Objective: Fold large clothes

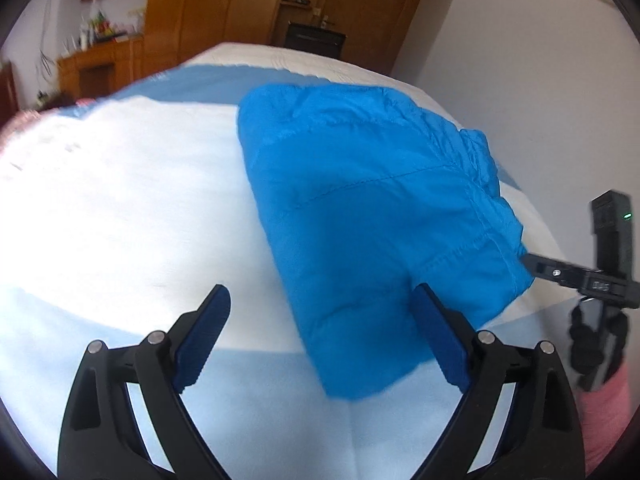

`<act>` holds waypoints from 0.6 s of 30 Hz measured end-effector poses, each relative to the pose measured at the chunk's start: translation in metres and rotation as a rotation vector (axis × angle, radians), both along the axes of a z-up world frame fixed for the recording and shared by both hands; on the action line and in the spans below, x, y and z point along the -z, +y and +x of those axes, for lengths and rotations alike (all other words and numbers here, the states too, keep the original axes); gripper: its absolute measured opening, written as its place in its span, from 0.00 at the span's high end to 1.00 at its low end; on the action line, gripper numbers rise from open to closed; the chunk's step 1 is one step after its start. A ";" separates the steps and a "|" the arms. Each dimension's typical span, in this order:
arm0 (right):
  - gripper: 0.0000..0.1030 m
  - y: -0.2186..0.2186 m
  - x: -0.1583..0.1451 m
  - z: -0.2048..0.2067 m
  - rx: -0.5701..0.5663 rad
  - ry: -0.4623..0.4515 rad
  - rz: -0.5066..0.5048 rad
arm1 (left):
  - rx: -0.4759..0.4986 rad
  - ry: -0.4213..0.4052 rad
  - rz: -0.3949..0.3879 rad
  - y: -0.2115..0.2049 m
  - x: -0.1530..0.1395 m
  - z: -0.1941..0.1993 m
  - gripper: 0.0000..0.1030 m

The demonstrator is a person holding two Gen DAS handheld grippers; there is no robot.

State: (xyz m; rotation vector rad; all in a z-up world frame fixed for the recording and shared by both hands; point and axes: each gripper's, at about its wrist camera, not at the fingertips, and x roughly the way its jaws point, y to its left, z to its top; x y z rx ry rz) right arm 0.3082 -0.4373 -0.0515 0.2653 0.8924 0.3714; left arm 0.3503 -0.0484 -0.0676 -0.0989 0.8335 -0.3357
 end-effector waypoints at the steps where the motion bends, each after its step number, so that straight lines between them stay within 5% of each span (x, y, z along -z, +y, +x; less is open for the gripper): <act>1: 0.16 0.002 -0.005 -0.005 0.008 -0.007 -0.024 | -0.020 -0.010 0.029 0.000 -0.005 -0.007 0.10; 5: 0.06 0.021 -0.018 -0.034 0.001 -0.030 -0.104 | -0.072 -0.046 0.118 -0.005 -0.014 -0.034 0.07; 10: 0.04 0.041 -0.029 -0.070 -0.005 -0.064 -0.171 | -0.110 -0.113 0.211 -0.013 -0.026 -0.066 0.05; 18: 0.04 0.054 -0.050 -0.107 0.014 -0.113 -0.244 | -0.121 -0.130 0.164 -0.013 -0.047 -0.105 0.04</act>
